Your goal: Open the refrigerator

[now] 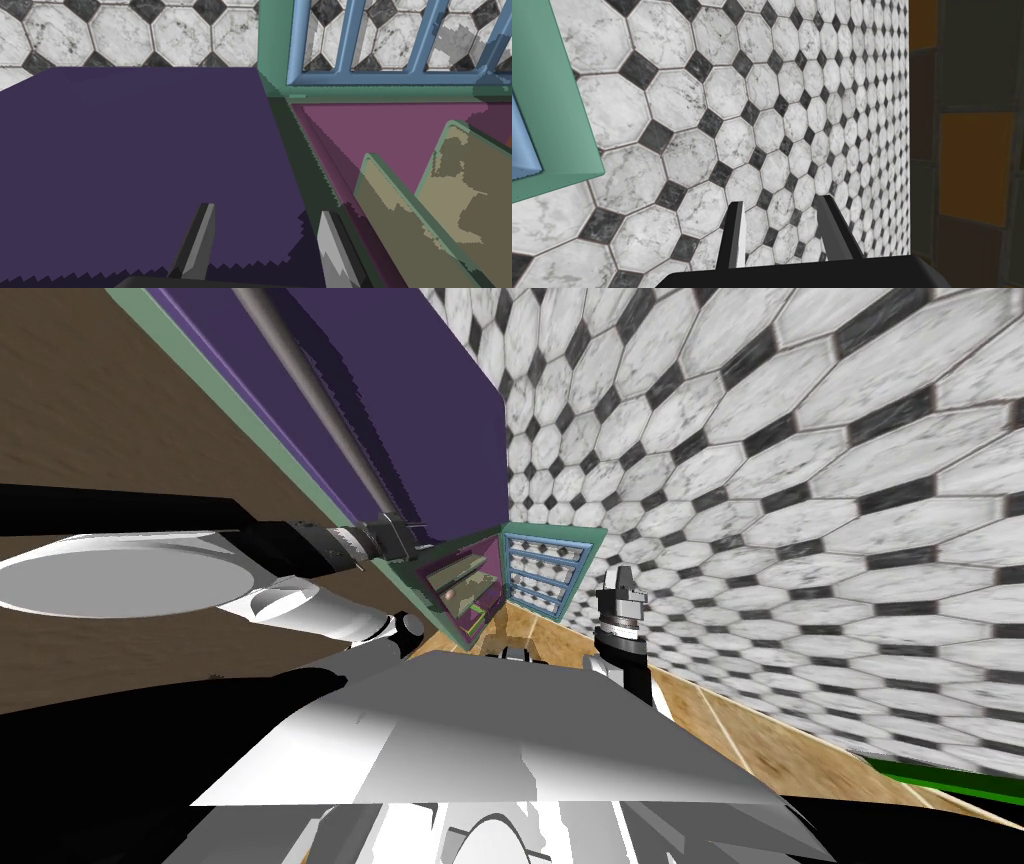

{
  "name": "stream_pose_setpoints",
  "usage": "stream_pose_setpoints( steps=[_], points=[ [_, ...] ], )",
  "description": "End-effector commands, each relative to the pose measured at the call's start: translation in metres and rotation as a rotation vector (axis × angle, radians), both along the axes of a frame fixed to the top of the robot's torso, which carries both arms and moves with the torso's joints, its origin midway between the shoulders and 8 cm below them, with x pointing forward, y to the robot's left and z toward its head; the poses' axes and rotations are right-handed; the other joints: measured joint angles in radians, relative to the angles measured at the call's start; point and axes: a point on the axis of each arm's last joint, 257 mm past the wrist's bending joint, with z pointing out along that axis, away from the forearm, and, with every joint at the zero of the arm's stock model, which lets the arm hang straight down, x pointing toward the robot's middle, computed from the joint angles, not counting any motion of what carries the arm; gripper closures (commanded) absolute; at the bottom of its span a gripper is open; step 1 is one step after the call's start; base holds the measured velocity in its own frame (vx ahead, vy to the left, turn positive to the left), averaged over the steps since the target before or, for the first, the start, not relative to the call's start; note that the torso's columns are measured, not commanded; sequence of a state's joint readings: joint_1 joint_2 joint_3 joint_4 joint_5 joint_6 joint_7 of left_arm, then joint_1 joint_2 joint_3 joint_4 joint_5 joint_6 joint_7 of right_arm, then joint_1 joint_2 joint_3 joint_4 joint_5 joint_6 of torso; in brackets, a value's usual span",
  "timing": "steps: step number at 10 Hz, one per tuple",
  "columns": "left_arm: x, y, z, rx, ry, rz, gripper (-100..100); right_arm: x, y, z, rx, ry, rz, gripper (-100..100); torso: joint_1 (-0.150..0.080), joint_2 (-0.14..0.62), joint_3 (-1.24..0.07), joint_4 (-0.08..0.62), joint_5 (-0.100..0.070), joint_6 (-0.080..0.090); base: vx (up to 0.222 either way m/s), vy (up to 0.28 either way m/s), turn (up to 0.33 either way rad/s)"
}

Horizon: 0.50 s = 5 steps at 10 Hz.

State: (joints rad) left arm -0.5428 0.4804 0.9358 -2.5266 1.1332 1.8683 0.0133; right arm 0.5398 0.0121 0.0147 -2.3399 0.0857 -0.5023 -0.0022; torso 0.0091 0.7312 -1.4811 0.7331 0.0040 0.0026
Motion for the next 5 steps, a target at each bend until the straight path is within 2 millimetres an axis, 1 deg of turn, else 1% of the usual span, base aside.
stream_pose_setpoints(
  steps=[1, 2, 4, 5],
  points=[
    [0.003, -0.003, -0.003, -0.010, -0.003, -0.001, 100, 0.000, 0.000, 0.000, 0.000, 0.000, 0.000, 0, 0.005, 0.002, 0.002, 0.001, 0.003, -0.003, -0.049, 0.049, -0.041],
    [0.008, -0.001, -0.004, -0.035, 0.003, -0.006, -100, 0.000, 0.000, 0.000, 0.000, 0.000, 0.000, 0, 0.002, 0.002, 0.002, 0.002, 0.002, -0.006, -0.009, -0.002, -0.017],
    [0.015, 0.004, -0.009, -0.056, 0.021, 0.001, -100, 0.000, 0.000, 0.000, 0.000, 0.000, 0.000, 0, 0.003, -0.001, 0.001, 0.000, 0.003, -0.006, -0.003, 0.011, 0.015],
    [0.015, 0.009, -0.011, -0.051, 0.027, 0.020, -100, 0.000, 0.000, 0.000, 0.000, 0.000, 0.000, 0, 0.007, -0.002, 0.000, -0.001, 0.005, -0.006, 0.001, 0.084, 0.038]
  ],
)
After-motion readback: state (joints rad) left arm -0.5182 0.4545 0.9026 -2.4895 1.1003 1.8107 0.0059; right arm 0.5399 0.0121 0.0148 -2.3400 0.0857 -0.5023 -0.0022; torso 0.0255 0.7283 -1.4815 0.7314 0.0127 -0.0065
